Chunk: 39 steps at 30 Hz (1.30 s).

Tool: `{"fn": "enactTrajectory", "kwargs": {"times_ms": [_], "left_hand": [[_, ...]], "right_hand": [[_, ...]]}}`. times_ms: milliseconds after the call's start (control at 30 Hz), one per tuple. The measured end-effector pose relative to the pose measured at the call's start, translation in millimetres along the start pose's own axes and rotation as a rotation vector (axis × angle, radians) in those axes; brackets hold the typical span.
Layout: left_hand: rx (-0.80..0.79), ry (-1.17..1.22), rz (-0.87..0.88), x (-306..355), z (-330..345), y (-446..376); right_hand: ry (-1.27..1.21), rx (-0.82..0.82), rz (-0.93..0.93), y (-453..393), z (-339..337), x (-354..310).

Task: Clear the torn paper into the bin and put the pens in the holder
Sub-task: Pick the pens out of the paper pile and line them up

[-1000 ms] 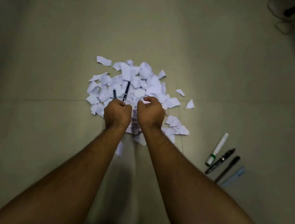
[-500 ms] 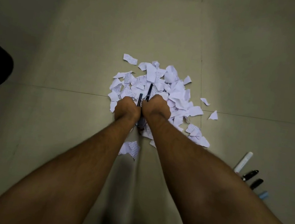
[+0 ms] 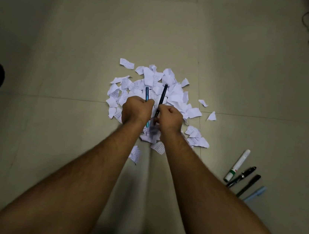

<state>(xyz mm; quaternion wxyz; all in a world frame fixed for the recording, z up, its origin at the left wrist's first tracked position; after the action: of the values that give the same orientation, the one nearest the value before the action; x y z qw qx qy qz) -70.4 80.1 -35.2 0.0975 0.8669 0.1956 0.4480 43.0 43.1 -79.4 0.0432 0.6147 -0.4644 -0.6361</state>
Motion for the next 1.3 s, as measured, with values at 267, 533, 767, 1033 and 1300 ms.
{"fn": "enactTrajectory", "kwargs": {"times_ms": [267, 533, 767, 1033, 1300], "left_hand": [[-0.235, 0.033, 0.140, 19.8, 34.7, 25.9], [-0.338, -0.013, 0.208, 34.5, 67.6, 54.8], [-0.477, -0.050, 0.236, 30.4, 99.5, 84.6], [-0.738, -0.230, 0.318, 20.8, 170.0, 172.7], [-0.919, -0.365, 0.542, 17.1, 239.6, 267.9]], "right_hand": [[-0.122, 0.071, 0.019, 16.5, -53.1, 9.3], [-0.134, 0.138, 0.046, 16.2, -98.3, 22.5], [-0.138, 0.336, 0.008, 27.2, -134.8, 49.0], [-0.234, 0.650, 0.152, 67.9, -220.1, 111.4], [-0.296, 0.958, 0.322, 91.1, -306.1, 157.9]]}}
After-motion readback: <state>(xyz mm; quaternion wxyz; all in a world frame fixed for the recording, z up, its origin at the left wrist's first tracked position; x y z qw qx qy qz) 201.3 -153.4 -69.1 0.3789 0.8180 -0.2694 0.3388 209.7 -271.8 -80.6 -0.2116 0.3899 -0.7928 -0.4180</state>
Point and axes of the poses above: each hand's wrist, its own y-axis away from the middle knuckle, its own z-axis out of the palm, x = y × z, the point moved 4 cm from there along -y, towards the middle knuckle, and after that the axes turned 6 degrees about z, right-handed, at the moved point
